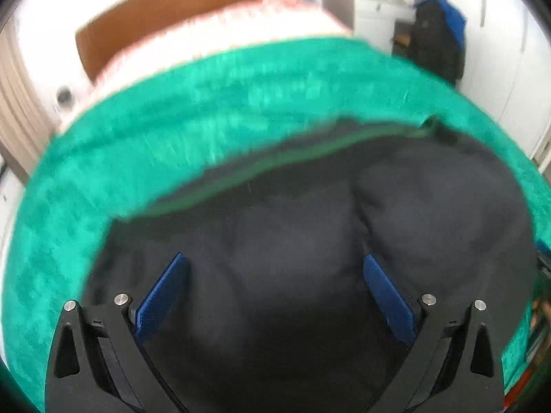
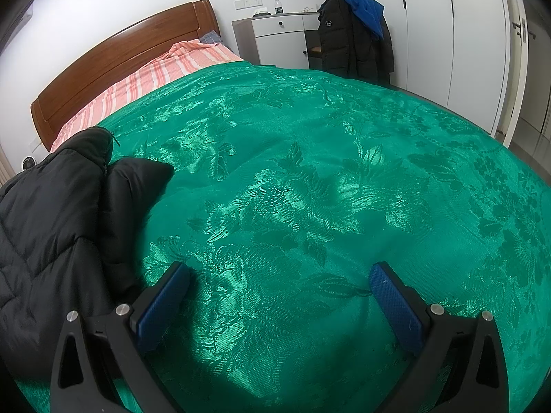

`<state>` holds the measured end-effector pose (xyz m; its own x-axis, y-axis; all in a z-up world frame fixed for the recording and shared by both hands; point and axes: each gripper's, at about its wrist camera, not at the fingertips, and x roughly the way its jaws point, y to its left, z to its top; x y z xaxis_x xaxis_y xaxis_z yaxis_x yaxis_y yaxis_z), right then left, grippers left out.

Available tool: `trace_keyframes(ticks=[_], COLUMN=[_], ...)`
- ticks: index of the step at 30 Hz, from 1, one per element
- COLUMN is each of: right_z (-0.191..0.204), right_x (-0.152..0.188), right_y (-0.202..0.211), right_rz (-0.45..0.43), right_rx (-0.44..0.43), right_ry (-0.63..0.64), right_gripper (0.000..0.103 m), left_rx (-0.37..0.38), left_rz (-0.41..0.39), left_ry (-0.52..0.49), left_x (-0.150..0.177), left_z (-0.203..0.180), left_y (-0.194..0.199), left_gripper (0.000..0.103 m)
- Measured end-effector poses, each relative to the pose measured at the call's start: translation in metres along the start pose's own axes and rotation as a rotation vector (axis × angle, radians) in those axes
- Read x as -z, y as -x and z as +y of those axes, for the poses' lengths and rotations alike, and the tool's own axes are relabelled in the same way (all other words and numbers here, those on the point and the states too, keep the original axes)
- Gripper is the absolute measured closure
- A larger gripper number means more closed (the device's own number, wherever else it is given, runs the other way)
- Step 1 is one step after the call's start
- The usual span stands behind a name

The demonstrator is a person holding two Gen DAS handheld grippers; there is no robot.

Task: Fold large clothes
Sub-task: 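Move the left gripper down onto the folded jacket bundle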

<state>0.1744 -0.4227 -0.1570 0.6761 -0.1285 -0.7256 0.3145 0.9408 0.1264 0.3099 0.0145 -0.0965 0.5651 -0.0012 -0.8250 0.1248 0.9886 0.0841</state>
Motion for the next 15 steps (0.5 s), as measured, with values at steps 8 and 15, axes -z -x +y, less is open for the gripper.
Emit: trace_keyframes(ticks=[8,15], right_z=[0.001,0.001], right_x=[-0.001,-0.002], right_y=[0.001,0.001], right_rz=[0.001,0.003], right_rx=[0.000,0.000], right_ry=[0.001,0.003], right_gripper=[0.000,0.000], left_rx=[0.034,0.002], left_rz=[-0.025,0.068], left_ry=[0.036,0.079], left_x=[-0.017,-0.041], left_z=[0.005,0.016], left_y=[-0.001,-0.050], left_gripper=[0.002,0.000])
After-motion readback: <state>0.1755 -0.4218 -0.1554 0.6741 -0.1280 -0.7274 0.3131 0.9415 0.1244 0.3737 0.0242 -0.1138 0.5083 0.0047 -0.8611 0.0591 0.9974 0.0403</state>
